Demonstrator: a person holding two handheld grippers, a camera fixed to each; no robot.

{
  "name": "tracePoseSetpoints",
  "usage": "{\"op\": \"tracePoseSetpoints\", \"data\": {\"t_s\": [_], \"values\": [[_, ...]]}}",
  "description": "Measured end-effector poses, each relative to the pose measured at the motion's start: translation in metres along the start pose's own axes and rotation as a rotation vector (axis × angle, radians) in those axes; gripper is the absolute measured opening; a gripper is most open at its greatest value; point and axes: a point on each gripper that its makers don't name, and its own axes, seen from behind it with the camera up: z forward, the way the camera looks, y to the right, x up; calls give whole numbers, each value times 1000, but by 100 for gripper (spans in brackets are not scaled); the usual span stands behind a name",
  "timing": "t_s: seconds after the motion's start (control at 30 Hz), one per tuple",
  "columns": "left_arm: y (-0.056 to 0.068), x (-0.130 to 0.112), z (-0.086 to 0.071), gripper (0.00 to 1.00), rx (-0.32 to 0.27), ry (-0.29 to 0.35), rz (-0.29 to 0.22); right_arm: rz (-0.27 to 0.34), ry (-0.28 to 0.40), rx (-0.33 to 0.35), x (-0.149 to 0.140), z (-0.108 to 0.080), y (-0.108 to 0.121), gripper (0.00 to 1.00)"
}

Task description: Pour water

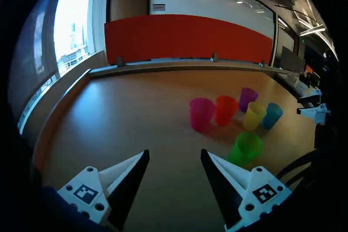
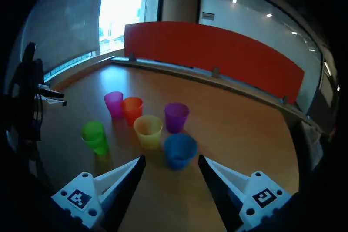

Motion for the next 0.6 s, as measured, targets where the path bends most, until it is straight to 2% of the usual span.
{"op": "tracePoseSetpoints", "data": {"t_s": [0.27,0.6], "values": [[-16,24,-1,87,27,57,-16,50,100,-72,27,-5,14,94],[-24,64,-2,87,38,141,-23,81,205,-160,65,-11,42,94]]}}
